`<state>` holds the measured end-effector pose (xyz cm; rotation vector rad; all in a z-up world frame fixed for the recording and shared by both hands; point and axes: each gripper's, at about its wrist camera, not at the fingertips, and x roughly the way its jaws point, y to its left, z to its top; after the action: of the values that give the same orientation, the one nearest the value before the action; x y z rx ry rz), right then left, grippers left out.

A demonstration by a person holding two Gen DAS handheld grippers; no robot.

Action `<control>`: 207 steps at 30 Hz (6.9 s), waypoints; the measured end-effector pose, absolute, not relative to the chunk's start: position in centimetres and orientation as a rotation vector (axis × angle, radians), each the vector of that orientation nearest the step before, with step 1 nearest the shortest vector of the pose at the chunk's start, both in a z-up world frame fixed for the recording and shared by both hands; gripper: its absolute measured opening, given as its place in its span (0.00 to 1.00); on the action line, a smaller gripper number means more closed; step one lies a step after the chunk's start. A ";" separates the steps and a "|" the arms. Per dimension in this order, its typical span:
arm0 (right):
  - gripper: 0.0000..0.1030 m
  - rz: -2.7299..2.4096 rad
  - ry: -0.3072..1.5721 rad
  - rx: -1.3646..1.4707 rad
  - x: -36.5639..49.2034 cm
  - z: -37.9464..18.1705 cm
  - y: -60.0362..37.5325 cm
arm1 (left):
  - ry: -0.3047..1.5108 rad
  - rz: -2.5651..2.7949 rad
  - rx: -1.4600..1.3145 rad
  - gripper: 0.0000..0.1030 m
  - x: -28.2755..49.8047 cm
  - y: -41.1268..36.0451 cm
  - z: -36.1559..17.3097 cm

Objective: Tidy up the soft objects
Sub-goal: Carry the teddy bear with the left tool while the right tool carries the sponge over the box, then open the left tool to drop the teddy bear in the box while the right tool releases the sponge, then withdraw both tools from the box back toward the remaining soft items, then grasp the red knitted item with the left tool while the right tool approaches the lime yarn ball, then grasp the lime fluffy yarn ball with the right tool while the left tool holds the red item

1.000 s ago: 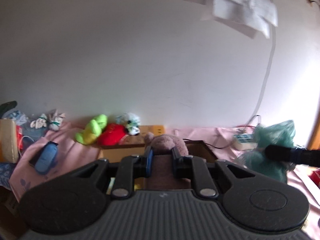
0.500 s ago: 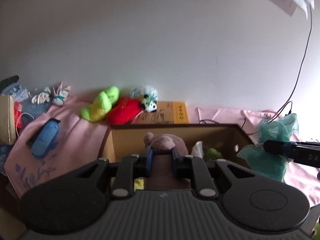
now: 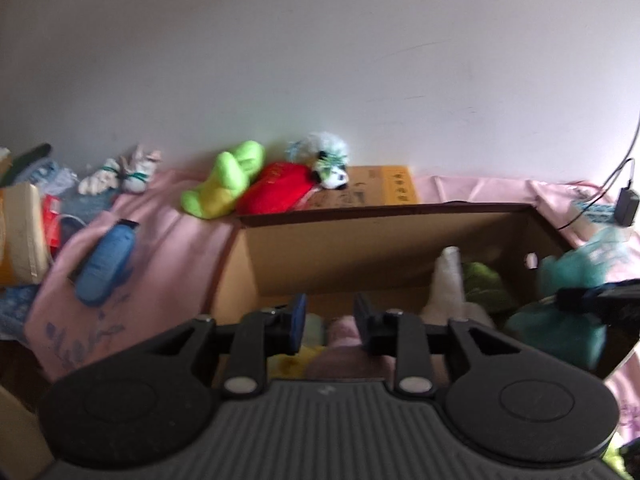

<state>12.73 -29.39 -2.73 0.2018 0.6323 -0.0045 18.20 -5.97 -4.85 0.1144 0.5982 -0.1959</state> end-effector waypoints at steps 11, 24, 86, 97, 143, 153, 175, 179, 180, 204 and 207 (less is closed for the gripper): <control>0.15 0.063 0.527 0.226 11.6 -1.1 -29.7 | 0.492 -0.182 0.047 0.45 14.1 -3.0 -1.0; 0.19 0.035 0.551 0.295 10.9 -2.3 -29.6 | 0.565 -0.432 0.078 0.44 9.0 -5.2 -2.6; 0.24 0.019 0.449 0.230 -6.1 -1.8 -23.5 | 0.724 0.050 0.105 0.75 -0.3 -2.8 -2.6; 0.25 0.079 0.504 0.250 -7.0 -4.5 -23.1 | 0.763 0.040 0.107 0.76 -0.9 -2.3 -4.5; 0.25 0.107 0.550 0.284 -9.1 -10.9 -26.4 | 0.858 -0.200 -0.292 0.90 8.6 5.7 -9.7; 0.25 0.112 0.534 0.299 -8.6 -11.2 -26.8 | 0.954 -0.180 -0.364 0.90 11.4 4.1 -12.4; 0.25 0.106 0.428 0.218 -7.7 -10.6 -25.7 | 0.789 -0.085 -0.233 0.24 6.4 3.7 -11.6; 0.25 -0.023 0.403 0.124 -6.1 -10.9 -23.9 | 0.754 -0.057 -0.189 0.24 3.9 4.0 -11.0; 0.25 -0.079 0.400 0.097 -5.8 -11.2 -23.2 | 0.756 -0.058 -0.193 0.24 3.4 4.2 -11.0; 0.12 -0.227 0.466 0.406 -2.1 -15.4 -24.8 | 0.690 -0.112 -0.143 0.25 -1.0 2.9 -9.0; 0.02 -0.189 0.460 0.400 -3.0 -15.5 -25.1 | 0.683 -0.120 -0.135 0.25 -1.1 2.4 -8.8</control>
<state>-2.95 -25.11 -15.47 0.3997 0.4603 -0.1892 -1.13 2.45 -8.75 -0.1348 0.6829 -0.1203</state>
